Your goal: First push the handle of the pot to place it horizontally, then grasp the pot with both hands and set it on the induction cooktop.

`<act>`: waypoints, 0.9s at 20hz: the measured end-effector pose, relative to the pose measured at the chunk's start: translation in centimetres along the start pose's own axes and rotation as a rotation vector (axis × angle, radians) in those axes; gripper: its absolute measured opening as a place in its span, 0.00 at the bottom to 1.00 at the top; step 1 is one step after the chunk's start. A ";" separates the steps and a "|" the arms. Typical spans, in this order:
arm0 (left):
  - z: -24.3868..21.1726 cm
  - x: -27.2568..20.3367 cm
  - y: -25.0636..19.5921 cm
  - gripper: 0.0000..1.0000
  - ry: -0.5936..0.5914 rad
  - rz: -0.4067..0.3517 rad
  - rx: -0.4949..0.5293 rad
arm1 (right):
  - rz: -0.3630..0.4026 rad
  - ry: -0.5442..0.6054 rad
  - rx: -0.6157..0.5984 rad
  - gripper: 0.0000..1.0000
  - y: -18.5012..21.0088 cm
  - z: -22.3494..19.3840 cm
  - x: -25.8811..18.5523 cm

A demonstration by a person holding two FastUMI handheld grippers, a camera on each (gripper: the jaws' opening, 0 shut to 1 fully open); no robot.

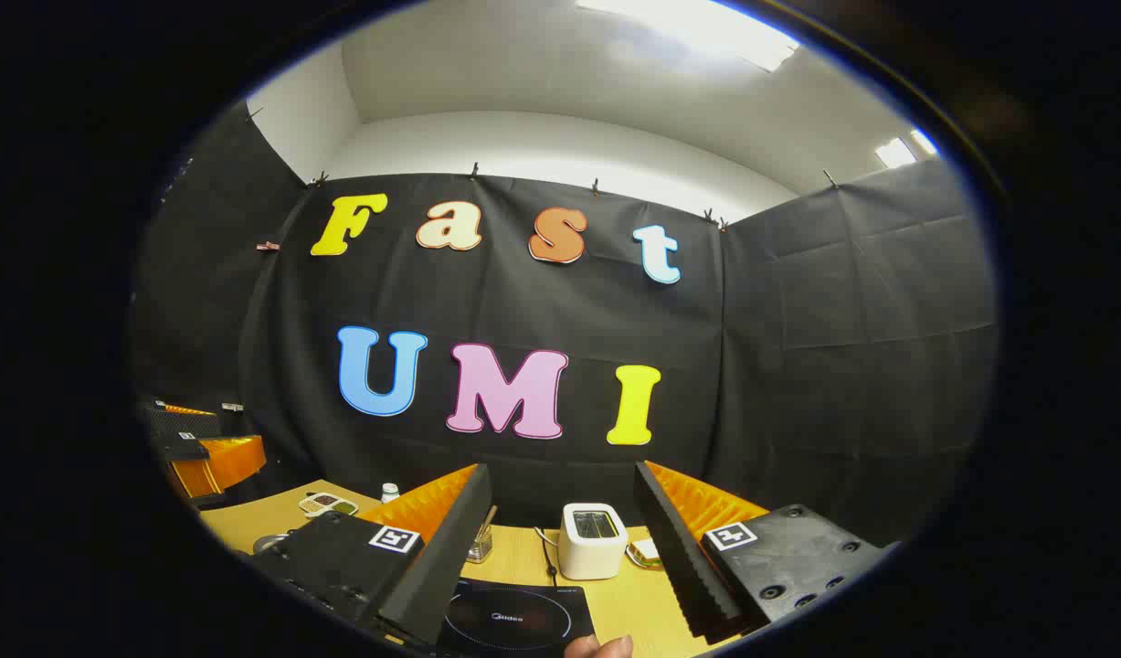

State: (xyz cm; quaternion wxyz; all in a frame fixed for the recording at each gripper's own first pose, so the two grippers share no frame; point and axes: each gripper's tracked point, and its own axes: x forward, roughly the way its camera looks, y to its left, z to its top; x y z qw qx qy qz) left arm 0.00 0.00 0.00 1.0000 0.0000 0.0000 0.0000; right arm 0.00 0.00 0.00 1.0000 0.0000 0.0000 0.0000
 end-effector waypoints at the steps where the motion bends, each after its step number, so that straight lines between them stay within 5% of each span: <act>1: 0.1 0.0 0.1 0.94 -0.002 0.001 0.003 | -0.003 0.002 0.002 0.98 -0.1 -0.1 0.0; 18: 0.4 -0.7 -0.1 0.94 -0.027 -0.004 0.023 | -0.011 0.002 0.013 0.98 -0.8 0.3 -0.4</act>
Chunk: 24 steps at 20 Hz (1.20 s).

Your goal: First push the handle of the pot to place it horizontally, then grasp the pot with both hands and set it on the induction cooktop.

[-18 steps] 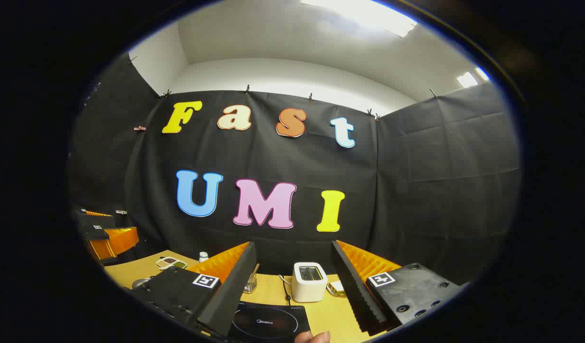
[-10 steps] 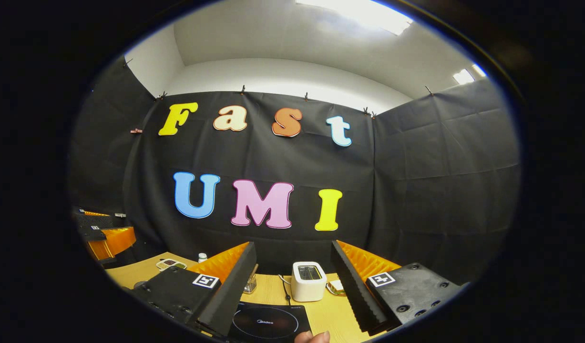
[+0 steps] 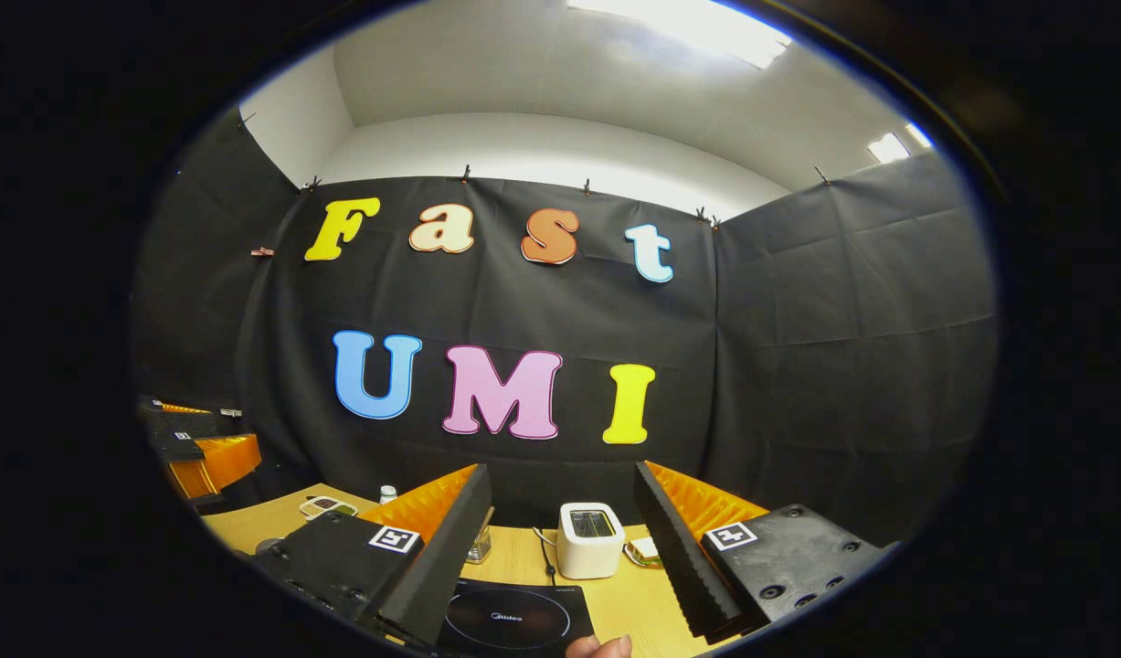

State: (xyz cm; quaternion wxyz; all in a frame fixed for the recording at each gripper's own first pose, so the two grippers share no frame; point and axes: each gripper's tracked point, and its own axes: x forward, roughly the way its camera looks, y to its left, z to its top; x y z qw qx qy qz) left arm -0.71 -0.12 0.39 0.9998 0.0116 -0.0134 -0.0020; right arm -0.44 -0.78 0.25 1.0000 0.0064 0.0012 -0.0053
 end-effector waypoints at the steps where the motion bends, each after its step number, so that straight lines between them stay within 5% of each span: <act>1: 0.0 0.0 0.0 0.94 -0.001 0.000 -0.002 | 0.001 0.000 -0.002 0.98 0.1 0.0 -0.1; 10: 0.1 -0.9 0.8 0.92 -0.014 -0.032 -0.023 | 0.005 0.001 -0.009 0.98 0.1 0.0 -0.9; 12: 0.0 -1.7 1.4 0.68 -0.011 -0.040 -0.006 | 0.002 0.002 -0.007 0.98 0.1 0.0 -1.0; 15: -0.8 -2.0 0.7 0.15 0.028 -0.094 0.012 | -0.003 0.000 -0.007 0.98 0.0 0.1 -0.9; 16: -1.3 -2.1 0.7 0.07 0.049 -0.109 0.020 | -0.006 -0.001 -0.007 0.98 -0.1 0.0 -1.0; 19: -2.8 -2.5 -0.1 0.05 0.113 -0.175 0.022 | -0.006 0.005 -0.008 0.98 -0.1 -0.3 -1.1; 24: -10.3 -4.0 -0.4 0.05 0.456 -0.282 -0.010 | -0.016 0.007 -0.018 0.97 -0.8 -0.6 -1.3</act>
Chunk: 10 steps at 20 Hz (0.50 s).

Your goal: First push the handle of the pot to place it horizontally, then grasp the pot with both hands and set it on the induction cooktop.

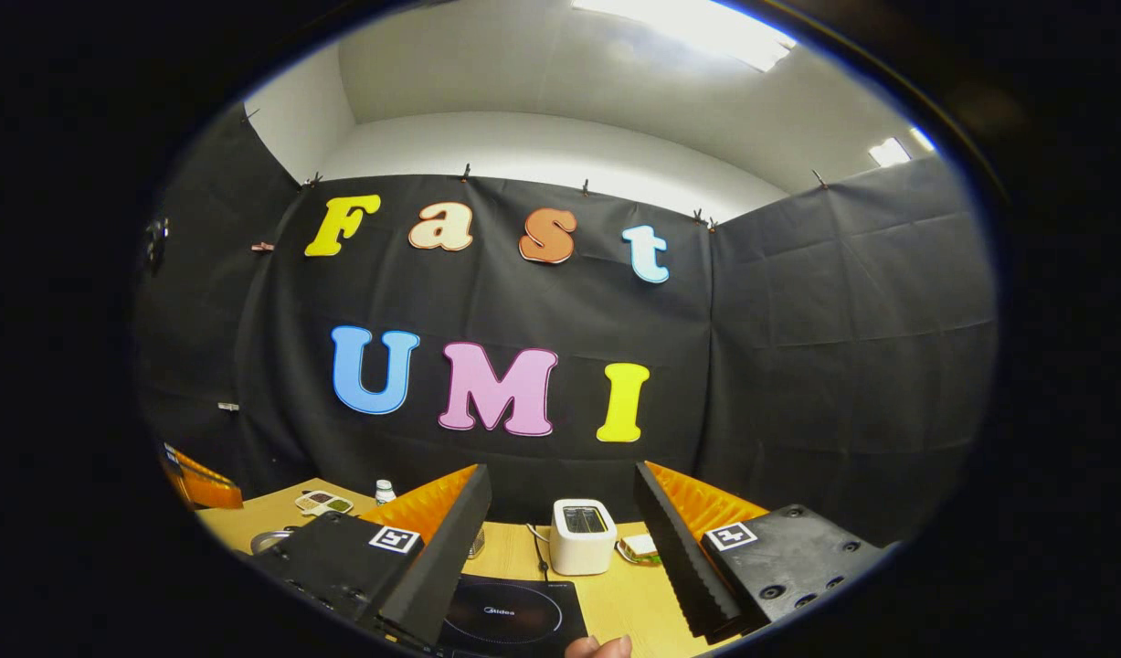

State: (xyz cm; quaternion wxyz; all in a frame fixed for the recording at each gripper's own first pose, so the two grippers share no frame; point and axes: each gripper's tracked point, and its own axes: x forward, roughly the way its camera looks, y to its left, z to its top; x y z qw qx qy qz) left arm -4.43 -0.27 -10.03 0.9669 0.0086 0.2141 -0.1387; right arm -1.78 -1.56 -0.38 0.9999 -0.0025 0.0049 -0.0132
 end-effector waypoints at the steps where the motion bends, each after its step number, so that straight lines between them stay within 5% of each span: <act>1: -1.1 0.1 0.5 0.05 0.050 0.004 0.000 | -0.004 0.004 -0.002 0.98 -0.2 -0.1 0.0; 10: -16.7 1.2 1.7 0.05 0.648 -0.080 -0.100 | -0.021 0.008 -0.022 0.97 -1.5 -0.3 0.0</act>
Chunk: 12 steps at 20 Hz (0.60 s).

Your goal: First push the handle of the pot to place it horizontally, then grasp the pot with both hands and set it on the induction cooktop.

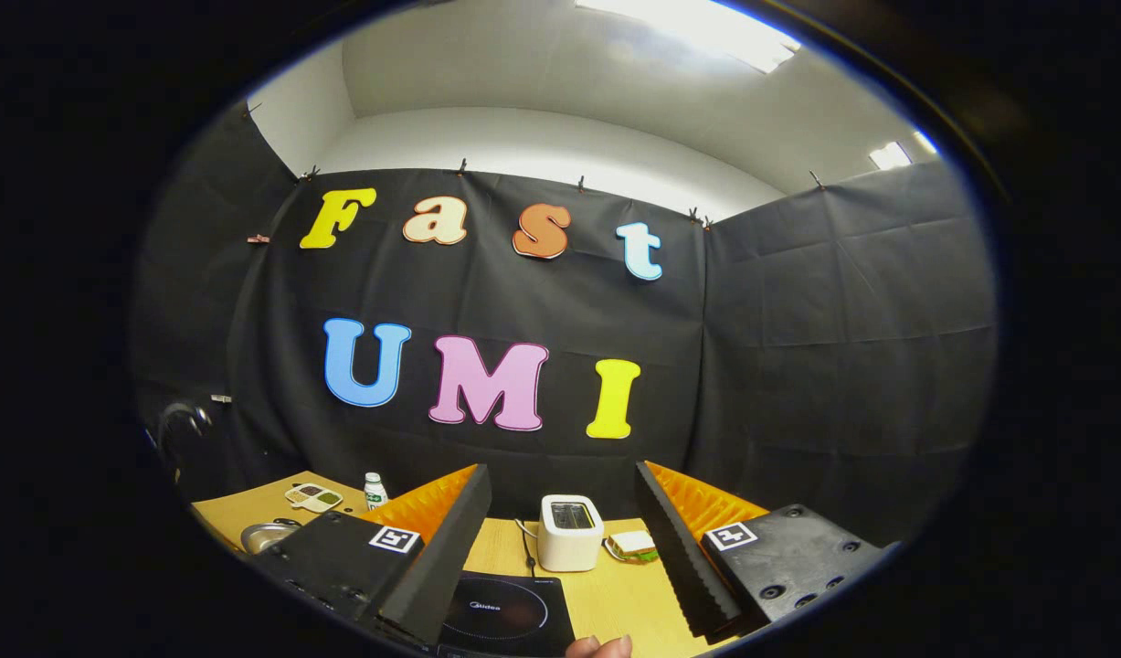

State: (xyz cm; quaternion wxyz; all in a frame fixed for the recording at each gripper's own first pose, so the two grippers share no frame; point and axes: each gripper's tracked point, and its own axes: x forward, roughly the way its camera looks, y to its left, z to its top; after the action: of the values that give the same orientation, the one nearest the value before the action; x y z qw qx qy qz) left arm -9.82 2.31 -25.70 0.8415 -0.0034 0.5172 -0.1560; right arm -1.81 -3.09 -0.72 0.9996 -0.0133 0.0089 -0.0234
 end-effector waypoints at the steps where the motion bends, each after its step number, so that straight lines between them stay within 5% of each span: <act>1: -0.9 0.8 0.7 0.05 0.043 0.018 0.015 | -0.002 -0.001 -0.006 0.98 -0.2 -0.1 0.0; 12: -4.0 8.6 4.4 0.05 0.241 0.095 0.060 | -0.023 -0.003 -0.043 0.97 -1.9 -0.6 -0.4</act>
State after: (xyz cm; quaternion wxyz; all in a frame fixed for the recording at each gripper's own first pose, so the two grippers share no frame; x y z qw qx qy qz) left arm -8.57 4.85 -35.79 0.7793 0.0650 0.6094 -0.1306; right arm -2.30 -4.99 -1.30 0.9988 -0.0351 0.0079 -0.0346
